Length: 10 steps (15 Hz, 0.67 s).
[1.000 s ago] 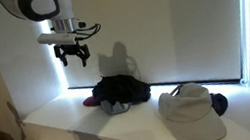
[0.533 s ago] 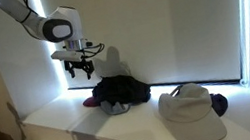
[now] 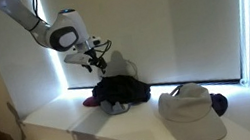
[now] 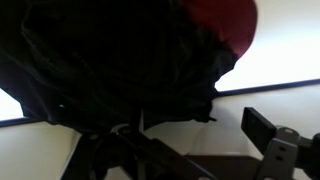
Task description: Remove the black cloth from the window sill
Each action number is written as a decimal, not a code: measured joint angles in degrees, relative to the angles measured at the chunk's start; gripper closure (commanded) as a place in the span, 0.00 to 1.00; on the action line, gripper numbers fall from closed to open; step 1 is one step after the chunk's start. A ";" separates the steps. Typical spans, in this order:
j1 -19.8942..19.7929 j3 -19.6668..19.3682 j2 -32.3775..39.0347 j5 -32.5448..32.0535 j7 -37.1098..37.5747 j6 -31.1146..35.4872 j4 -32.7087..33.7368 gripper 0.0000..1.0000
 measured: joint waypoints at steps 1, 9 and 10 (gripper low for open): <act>-0.52 -0.37 2.30 0.04 0.82 4.64 0.01 0.00; -0.65 -3.93 9.72 -8.68 13.28 14.70 0.22 0.00; -0.66 -3.88 9.51 -8.68 13.28 14.69 0.22 0.00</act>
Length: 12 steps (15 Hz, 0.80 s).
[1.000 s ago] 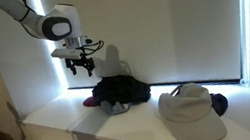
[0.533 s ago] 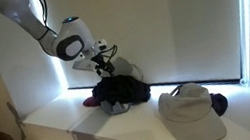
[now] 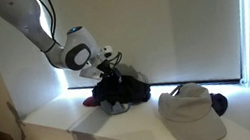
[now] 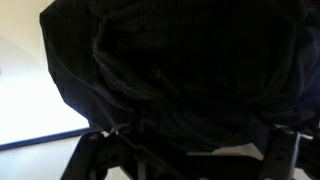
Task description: Remove the black cloth from the window sill
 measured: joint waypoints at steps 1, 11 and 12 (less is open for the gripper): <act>0.00 0.00 -0.10 0.00 0.00 0.00 0.00 0.00; -25.94 25.68 -0.13 14.42 -22.11 1.56 -0.05 0.00; -26.88 26.08 -0.12 14.42 -22.43 1.42 -0.05 0.00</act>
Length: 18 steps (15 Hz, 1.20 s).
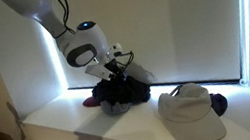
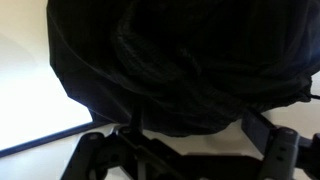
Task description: Remove the black cloth from the window sill
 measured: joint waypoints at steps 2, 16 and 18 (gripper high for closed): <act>-0.08 0.09 0.00 -0.06 0.07 0.05 -0.01 0.00; -13.66 16.45 4.04 0.51 -1.34 -12.54 4.29 0.00; -12.10 14.04 3.80 -1.57 0.53 -14.66 4.27 0.00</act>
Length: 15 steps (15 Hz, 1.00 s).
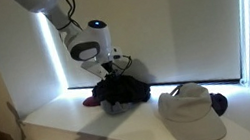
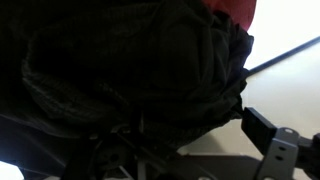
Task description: Remove the black cloth from the window sill
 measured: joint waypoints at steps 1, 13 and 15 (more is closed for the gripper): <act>1.10 -1.59 -0.17 -1.31 1.02 -1.23 0.02 0.00; 17.08 -21.01 -1.21 -8.61 11.03 -2.02 0.05 0.00; 19.10 -23.01 -1.23 -8.93 12.05 -1.79 0.05 0.00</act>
